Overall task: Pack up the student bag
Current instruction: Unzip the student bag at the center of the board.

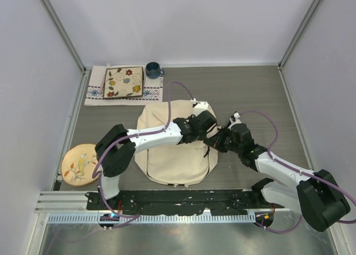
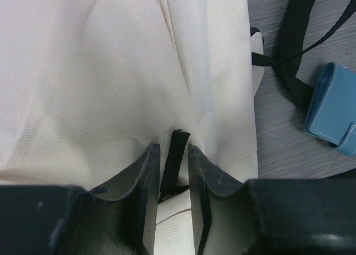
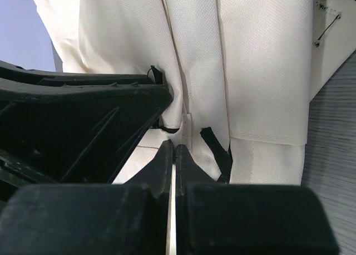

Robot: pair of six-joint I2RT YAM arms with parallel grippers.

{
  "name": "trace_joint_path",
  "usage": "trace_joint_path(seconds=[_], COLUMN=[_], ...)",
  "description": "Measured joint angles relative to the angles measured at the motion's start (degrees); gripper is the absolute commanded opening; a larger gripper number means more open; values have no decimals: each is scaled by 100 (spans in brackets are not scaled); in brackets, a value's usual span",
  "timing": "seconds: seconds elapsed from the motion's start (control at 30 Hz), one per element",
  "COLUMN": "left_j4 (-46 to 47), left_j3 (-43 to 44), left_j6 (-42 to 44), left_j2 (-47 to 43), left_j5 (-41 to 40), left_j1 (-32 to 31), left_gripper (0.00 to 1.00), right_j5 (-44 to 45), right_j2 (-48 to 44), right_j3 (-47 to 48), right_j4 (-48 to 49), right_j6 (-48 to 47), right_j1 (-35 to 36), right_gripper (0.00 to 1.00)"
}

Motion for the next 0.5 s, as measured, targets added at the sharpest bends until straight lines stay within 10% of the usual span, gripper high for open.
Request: trace_joint_path(seconds=[0.2,0.5], left_j4=[-365,-581], left_j3=[352,463], left_j6=[186,326], left_j2=[223,299], left_j5=[-205,-398], left_j1=[-92,-125], left_gripper=[29,0], right_j5=[17,35], right_j2=[0,-9], right_j3=[0,0], right_j4=[-2,-2], right_j6=[-15,-17], right_j1=[9,24], right_gripper=[1,1])
